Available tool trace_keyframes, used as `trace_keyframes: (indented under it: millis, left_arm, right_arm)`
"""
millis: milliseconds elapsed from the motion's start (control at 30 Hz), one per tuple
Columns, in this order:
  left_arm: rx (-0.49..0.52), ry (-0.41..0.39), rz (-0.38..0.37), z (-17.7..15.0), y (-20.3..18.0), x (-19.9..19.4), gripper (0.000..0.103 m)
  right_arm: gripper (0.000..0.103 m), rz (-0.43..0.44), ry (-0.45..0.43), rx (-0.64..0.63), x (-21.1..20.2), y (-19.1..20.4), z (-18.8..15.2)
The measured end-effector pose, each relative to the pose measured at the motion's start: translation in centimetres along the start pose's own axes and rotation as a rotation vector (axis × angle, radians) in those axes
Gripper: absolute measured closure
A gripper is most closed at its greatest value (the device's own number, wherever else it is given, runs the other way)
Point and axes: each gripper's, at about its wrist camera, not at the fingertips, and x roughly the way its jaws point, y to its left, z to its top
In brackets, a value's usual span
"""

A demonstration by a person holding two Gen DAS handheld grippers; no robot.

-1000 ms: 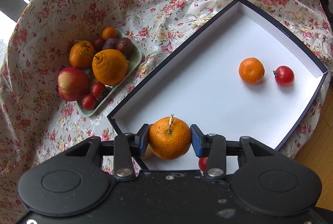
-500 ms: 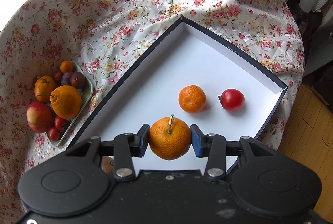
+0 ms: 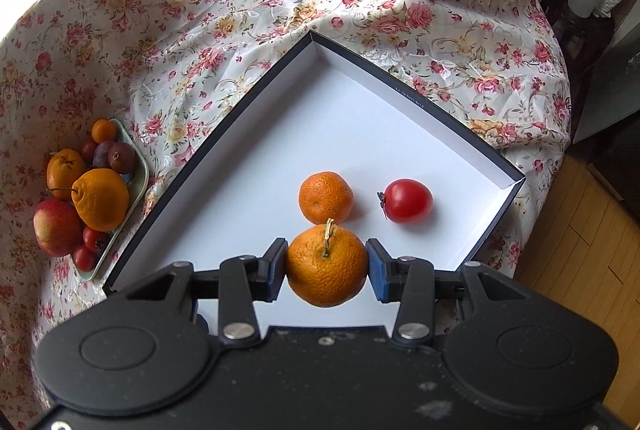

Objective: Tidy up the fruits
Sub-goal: 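Carry the mandarin with the right tool over the box while the left tool carries the pear, then open the right tool to drop the mandarin in the box while the left tool holds the pear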

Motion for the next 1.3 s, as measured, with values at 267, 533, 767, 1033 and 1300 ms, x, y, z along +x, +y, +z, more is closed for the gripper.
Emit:
trace_keyframes:
  millis: [267, 533, 767, 1033, 1300]
  left_arm:
    - [0.020, -0.003, 0.006, 0.04, -0.40, 0.16, 0.058]
    - [0.025, -0.015, 0.002, 0.11, -0.45, -0.06, 0.055]
    - [0.024, -0.017, 0.001, 0.07, -0.41, -0.12, 0.055]
    - [0.029, -0.006, -0.001, 0.04, -0.46, -0.04, 0.055]
    - [0.028, -0.004, 0.003, -0.03, -0.17, -0.31, 0.055]
  right_arm:
    - [0.058, -0.013, 0.030, -0.010, 0.23, -0.03, 0.21]
    - [0.059, -0.014, -0.007, 0.031, -0.17, -0.54, 0.52]
    - [0.059, -0.012, -0.020, 0.039, -0.43, -0.55, 0.69]
    - [0.059, -0.039, 0.015, 0.038, 0.00, -0.51, 0.53]
    - [0.059, -0.051, 0.056, 0.089, 0.29, -0.83, 0.44]
